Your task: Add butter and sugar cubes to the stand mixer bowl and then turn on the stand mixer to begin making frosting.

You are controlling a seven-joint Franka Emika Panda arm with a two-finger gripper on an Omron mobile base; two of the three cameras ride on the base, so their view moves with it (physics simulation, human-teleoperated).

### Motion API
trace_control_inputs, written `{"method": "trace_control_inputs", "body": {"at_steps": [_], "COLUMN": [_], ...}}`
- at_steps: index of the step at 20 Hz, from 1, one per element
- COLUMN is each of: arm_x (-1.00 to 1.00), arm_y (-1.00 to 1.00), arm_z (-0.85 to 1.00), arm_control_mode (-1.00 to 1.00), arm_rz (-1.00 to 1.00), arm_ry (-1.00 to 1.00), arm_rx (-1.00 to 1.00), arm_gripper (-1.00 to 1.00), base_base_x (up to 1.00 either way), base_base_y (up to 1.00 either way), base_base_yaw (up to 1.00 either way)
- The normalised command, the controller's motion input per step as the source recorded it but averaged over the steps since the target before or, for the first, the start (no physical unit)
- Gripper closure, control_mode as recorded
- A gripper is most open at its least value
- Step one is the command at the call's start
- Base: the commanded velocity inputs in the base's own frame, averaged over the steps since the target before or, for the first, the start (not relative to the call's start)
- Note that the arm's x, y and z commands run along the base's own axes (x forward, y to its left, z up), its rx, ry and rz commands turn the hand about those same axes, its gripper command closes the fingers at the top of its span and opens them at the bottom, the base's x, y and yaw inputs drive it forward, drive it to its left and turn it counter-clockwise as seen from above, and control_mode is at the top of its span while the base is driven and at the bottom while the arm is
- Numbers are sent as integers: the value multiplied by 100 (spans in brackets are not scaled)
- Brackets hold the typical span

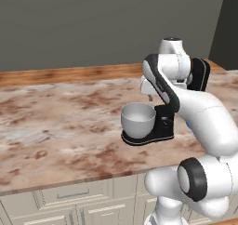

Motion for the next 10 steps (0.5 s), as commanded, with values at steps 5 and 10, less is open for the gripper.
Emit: {"method": "trace_control_inputs", "body": {"at_steps": [5,10], "arm_x": [-2,0], "arm_y": [-100,-100], "arm_z": [4,4], "arm_control_mode": [-100,-100], "arm_rz": [-7,-2], "arm_ry": [-12,-19], "arm_rx": [6,17], "arm_gripper": [-100,-100], "base_base_x": [0,0], "base_base_y": [0,0], "base_base_yaw": [0,0]}}
